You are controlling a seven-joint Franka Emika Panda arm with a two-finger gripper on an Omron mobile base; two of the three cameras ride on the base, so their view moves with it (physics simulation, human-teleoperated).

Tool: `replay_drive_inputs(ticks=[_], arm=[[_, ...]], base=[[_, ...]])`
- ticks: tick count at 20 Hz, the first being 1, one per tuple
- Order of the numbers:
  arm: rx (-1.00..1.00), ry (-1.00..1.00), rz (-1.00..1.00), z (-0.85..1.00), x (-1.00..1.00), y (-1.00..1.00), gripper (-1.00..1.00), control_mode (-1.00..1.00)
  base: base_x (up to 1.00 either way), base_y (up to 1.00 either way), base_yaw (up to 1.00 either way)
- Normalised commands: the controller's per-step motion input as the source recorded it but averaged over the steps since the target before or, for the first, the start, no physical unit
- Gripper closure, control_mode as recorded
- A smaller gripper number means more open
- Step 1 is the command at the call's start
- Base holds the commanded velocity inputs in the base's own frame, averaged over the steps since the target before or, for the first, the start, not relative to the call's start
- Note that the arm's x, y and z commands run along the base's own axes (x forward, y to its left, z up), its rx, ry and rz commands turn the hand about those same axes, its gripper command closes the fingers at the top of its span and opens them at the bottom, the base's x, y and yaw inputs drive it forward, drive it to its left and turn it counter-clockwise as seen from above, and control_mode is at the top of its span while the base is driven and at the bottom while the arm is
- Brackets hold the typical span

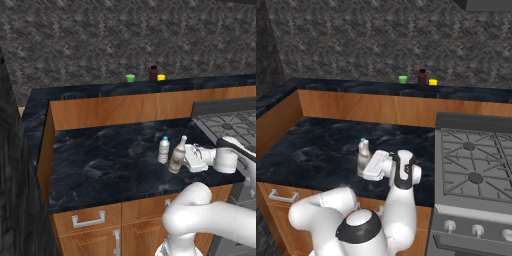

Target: Place the drinks on the dining counter in a tight cluster.

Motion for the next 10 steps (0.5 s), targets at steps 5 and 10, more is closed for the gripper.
replay_drive_inputs(ticks=[5, 10], arm=[[-0.02, 0.00, 0.00, 0.53, -0.41, -0.09, 1.00, -1.00], [-0.11, 0.00, -0.03, 0.42, -0.50, 0.00, 1.00, -1.00]], base=[[0.00, 0.00, 0.00], [0.00, 0.00, 0.00]])
